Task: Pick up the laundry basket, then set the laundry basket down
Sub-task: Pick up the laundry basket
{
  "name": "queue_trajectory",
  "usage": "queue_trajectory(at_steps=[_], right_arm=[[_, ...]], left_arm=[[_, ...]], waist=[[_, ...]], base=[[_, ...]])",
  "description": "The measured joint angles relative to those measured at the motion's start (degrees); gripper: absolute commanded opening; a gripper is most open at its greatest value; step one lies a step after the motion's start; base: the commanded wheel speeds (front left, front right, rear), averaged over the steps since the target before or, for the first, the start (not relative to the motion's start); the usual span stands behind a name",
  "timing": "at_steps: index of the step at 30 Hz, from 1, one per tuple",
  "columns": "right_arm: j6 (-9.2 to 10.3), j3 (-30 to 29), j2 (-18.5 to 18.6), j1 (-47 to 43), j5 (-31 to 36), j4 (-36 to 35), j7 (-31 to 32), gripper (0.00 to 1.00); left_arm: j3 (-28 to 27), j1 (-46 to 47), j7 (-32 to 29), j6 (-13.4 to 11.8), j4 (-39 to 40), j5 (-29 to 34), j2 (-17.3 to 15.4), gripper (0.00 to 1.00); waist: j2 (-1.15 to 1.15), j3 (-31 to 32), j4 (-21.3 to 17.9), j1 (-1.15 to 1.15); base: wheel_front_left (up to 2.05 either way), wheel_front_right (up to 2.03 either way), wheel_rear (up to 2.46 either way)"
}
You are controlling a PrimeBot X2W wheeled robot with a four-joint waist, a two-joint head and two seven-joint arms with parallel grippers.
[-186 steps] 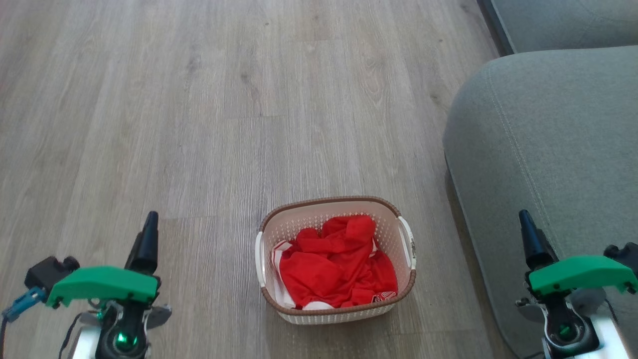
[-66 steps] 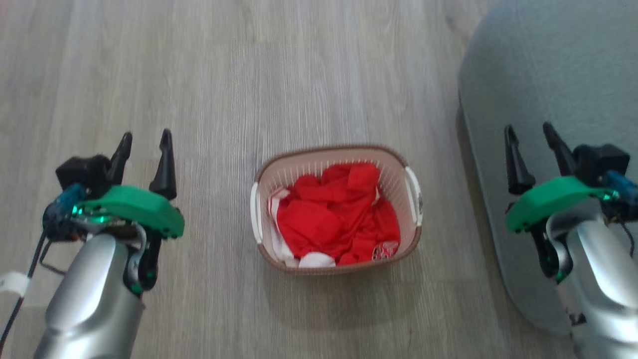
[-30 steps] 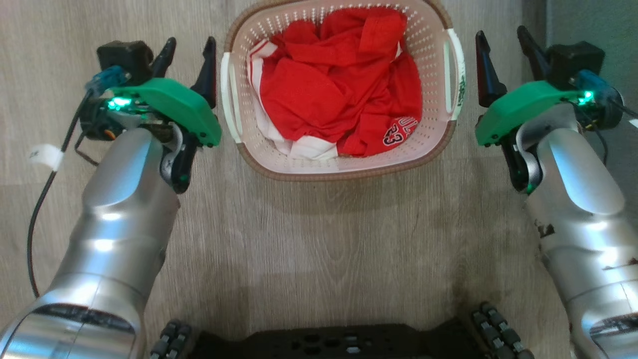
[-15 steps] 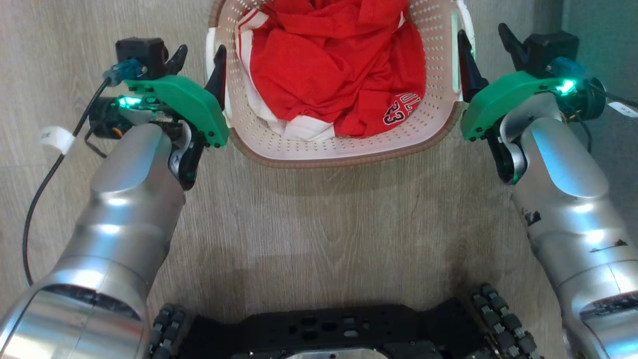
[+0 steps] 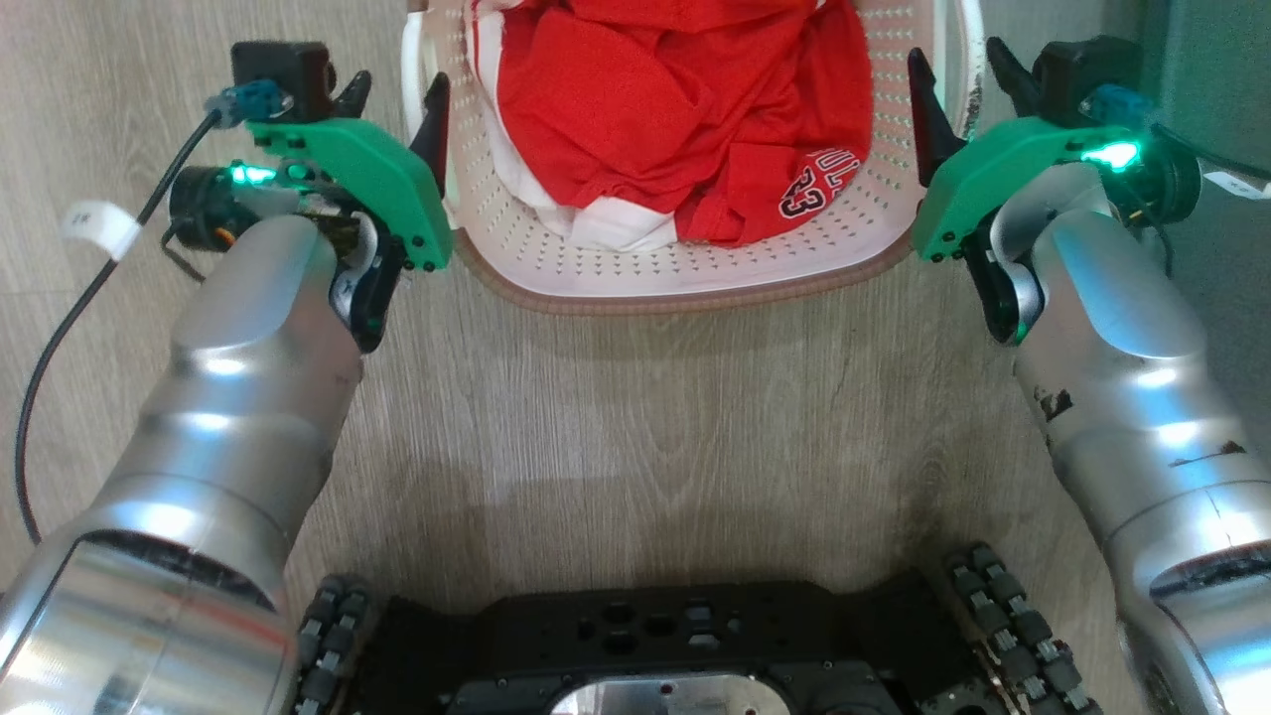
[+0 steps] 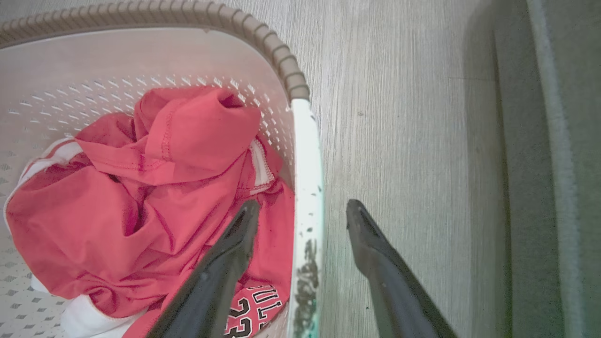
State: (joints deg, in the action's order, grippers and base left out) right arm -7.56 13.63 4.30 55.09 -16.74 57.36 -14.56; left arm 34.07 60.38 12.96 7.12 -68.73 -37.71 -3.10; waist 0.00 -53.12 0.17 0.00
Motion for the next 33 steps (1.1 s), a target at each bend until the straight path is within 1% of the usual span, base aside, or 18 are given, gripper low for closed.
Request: queue_trajectory(at_steps=[1, 2, 3, 5, 12, 22, 25, 33], right_arm=[[0.00, 0.16, 0.00, 0.19, -0.04, 0.45, 0.00, 0.00], [0.00, 0.33, 0.00, 0.36, -0.05, 0.97, 0.00, 0.00], [0.00, 0.63, 0.00, 0.59, -0.08, 1.63, 0.00, 0.00], [0.00, 1.18, -0.02, 1.08, -0.09, 2.37, -0.01, 0.00], [0.00, 1.65, -0.18, 1.92, -0.90, 3.20, -0.15, 0.00], [0.00, 1.68, -0.33, 1.94, -0.98, 4.69, -0.14, 0.00], [-0.01, 1.38, -0.65, 1.98, -0.96, 5.89, -0.15, 0.00], [-0.08, 1.87, -1.47, 2.25, -1.01, 11.89, -0.14, 0.00]], left_arm=[[0.57, 0.19, -0.49, 0.00, -0.03, -0.42, 0.01, 1.00], [0.88, 0.35, -0.87, 0.00, -0.04, -0.88, 0.04, 0.42], [1.22, 0.53, -0.88, 0.13, 0.00, -1.29, 0.09, 0.00], [2.30, 0.96, -1.33, 0.60, 0.35, -2.22, 0.45, 0.00], [4.34, 1.90, -0.96, 0.57, -0.66, -5.30, 0.86, 0.00], [6.26, 1.90, -1.07, 0.57, -1.80, -7.71, 0.97, 0.00], [6.75, 1.87, -1.56, 0.58, -2.27, -8.60, 0.97, 0.00], [8.48, 1.25, -4.77, 0.76, -2.98, -10.01, 1.01, 0.00]], waist=[[0.00, -0.16, 0.15, 0.00], [0.00, -0.31, 0.29, 0.00], [0.00, -0.45, 0.42, 0.00], [0.00, -0.69, 0.62, 0.00], [0.00, -0.69, 1.16, 0.00], [0.00, 1.48, 1.05, 0.00], [0.00, 2.82, 0.88, 0.00], [0.00, 7.62, 0.04, 0.00]], base=[[0.00, 0.00, 0.00], [0.00, 0.00, 0.00], [0.00, 0.00, 0.00], [0.00, 0.00, 0.00], [0.00, 0.00, 0.00], [0.00, 0.00, 0.00], [0.00, 0.00, 0.00], [0.00, 0.00, 0.00]])
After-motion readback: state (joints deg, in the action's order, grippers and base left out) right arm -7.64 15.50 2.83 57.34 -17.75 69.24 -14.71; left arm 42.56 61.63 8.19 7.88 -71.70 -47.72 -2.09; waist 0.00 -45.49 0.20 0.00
